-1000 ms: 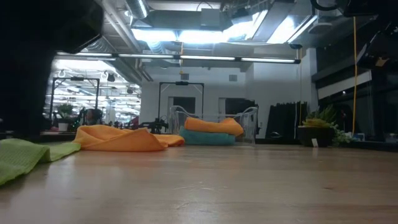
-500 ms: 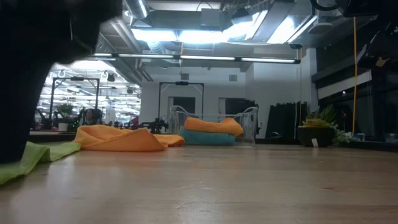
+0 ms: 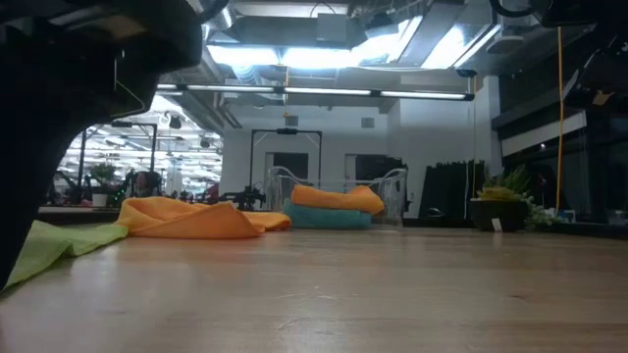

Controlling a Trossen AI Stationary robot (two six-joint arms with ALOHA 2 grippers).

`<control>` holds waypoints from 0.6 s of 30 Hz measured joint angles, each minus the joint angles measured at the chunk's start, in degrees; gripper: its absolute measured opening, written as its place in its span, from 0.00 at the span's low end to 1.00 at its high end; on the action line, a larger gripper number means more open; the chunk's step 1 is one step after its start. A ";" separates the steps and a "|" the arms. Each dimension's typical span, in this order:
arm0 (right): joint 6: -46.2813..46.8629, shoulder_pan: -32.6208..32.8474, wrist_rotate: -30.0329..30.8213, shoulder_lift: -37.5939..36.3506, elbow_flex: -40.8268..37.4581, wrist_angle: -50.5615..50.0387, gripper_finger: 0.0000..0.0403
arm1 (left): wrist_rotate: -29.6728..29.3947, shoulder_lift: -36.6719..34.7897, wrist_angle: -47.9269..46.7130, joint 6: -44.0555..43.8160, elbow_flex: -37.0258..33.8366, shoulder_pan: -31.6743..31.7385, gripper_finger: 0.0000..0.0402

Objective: Fold microfiber towels
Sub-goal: Fold the green microfiber cloth

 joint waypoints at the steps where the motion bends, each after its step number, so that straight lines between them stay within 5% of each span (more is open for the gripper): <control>1: -0.02 0.02 0.00 0.00 0.00 0.01 0.67 | 0.04 0.00 0.02 -0.76 0.00 -0.11 0.49; 5: -0.04 0.02 0.02 0.00 0.00 0.01 0.67 | 0.78 0.02 0.96 -1.66 -0.08 -0.89 0.49; 18: -0.32 0.02 0.12 0.00 0.00 0.03 0.67 | 8.83 0.14 0.97 14.32 -0.17 -4.78 0.49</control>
